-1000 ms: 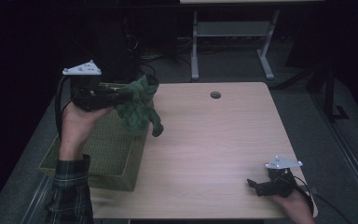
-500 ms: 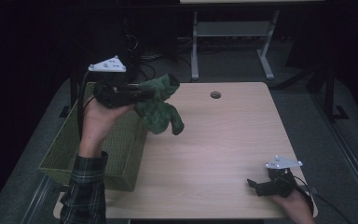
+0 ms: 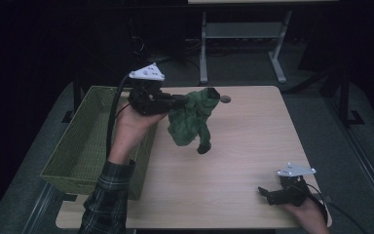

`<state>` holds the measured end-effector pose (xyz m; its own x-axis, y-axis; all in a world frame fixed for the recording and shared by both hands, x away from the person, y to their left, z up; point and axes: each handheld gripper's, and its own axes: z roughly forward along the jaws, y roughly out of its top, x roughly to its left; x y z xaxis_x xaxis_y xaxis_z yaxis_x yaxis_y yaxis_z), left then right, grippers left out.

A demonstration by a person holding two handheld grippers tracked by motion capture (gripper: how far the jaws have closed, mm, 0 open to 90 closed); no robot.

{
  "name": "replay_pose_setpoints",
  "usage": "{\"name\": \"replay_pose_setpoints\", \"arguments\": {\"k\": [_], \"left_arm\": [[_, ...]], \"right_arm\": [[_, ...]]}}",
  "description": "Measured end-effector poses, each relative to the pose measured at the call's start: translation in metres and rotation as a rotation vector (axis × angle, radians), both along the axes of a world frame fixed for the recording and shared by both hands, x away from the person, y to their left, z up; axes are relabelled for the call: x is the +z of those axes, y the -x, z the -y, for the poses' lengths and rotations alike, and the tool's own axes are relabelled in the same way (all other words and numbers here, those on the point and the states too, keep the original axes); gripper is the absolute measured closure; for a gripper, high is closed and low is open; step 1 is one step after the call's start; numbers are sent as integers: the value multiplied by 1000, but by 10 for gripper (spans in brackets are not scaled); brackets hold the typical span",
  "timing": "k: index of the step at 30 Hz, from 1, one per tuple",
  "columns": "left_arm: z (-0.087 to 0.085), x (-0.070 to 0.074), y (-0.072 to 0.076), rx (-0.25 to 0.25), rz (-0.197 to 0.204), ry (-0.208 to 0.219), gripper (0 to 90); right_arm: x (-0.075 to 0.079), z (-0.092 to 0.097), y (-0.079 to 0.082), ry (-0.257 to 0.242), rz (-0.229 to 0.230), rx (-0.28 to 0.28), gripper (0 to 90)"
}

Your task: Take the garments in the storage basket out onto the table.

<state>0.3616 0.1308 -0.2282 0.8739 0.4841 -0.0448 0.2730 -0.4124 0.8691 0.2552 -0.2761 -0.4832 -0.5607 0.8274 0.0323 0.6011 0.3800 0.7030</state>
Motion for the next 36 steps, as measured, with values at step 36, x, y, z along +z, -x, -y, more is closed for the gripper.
{"name": "replay_pose_setpoints", "arguments": {"k": [36], "left_arm": [[74,-153,5,-135,-208,-122,838]], "right_arm": [[0,0,0,3,2,2,11]]}}
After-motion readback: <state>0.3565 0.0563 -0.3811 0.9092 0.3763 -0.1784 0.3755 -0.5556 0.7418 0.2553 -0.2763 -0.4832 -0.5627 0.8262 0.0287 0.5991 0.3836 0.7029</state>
